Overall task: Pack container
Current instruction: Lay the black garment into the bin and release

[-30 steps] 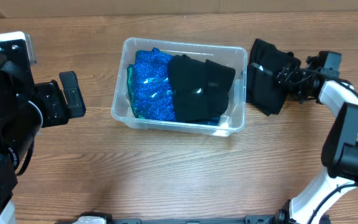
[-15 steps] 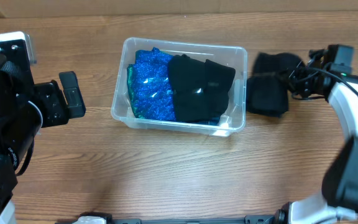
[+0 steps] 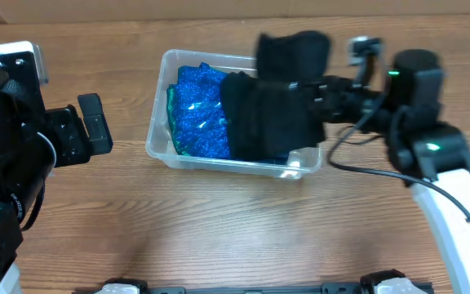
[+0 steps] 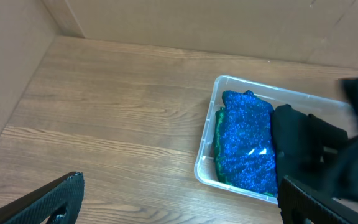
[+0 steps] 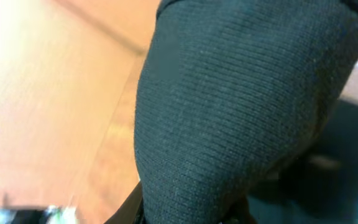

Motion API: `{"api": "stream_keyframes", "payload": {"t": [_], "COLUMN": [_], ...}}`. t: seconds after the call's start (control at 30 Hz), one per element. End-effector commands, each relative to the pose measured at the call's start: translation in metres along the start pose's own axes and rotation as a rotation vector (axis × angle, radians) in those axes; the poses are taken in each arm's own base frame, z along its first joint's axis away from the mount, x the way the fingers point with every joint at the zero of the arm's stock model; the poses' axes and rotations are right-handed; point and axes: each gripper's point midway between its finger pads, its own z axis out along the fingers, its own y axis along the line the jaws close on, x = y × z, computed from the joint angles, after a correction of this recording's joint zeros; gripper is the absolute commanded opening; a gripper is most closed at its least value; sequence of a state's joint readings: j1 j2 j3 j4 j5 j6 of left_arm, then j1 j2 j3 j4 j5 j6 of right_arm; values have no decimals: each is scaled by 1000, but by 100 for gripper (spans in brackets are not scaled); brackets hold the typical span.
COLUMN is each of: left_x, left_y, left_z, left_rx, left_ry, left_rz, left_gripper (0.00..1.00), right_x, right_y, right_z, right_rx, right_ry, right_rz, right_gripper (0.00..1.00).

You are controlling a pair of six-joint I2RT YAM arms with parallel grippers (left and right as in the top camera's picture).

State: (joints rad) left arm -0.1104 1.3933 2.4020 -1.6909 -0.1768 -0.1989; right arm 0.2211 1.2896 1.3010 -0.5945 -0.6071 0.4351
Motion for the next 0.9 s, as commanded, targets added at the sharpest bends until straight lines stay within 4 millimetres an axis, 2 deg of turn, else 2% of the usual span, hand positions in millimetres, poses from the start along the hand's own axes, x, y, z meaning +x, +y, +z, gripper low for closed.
{"api": "stream_keyframes", "payload": {"t": [0.0, 0.07, 0.17, 0.2, 0.23, 0.27, 0.33, 0.4, 0.47, 0.63, 0.77, 0.87], "left_x": [-1, -1, -1, -1, -1, -1, -1, -1, -1, -1, -1, -1], "left_y": [4, 4, 4, 4, 4, 4, 4, 4, 4, 4, 4, 4], "left_z": [-3, -3, -3, -3, -3, -3, -3, -3, -3, -3, -3, -3], "left_rx": [-16, -16, -16, -16, -16, -16, -16, -16, -16, -16, -16, -16], "left_ry": [-13, -12, -13, -13, -13, -13, -13, -12, -13, -13, -13, -13], "left_rz": [15, 15, 15, 15, 15, 15, 15, 15, 15, 15, 15, 15], "left_gripper": [100, 100, 100, 100, 100, 100, 100, 100, 100, 100, 100, 100], "right_x": [17, 24, 34, 39, 47, 54, 65, 66, 60, 40, 33, 36], "right_y": [8, -6, -52, -67, -85, -97, -122, -139, -138, -118, -81, -54], "right_z": [43, 61, 90, 97, 106, 111, 115, 108, 99, 66, 35, 9], "right_rx": [19, 79, 227, 268, 306, 333, 406, 479, 485, 512, 482, 457], "right_ry": [51, 69, 99, 114, 148, 179, 216, 219, 211, 166, 166, 163], "right_rz": [12, 22, 57, 60, 58, 66, 89, 101, 81, 22, -61, -106], "right_gripper": [12, 12, 13, 27, 55, 66, 70, 72, 72, 76, 79, 87]}}
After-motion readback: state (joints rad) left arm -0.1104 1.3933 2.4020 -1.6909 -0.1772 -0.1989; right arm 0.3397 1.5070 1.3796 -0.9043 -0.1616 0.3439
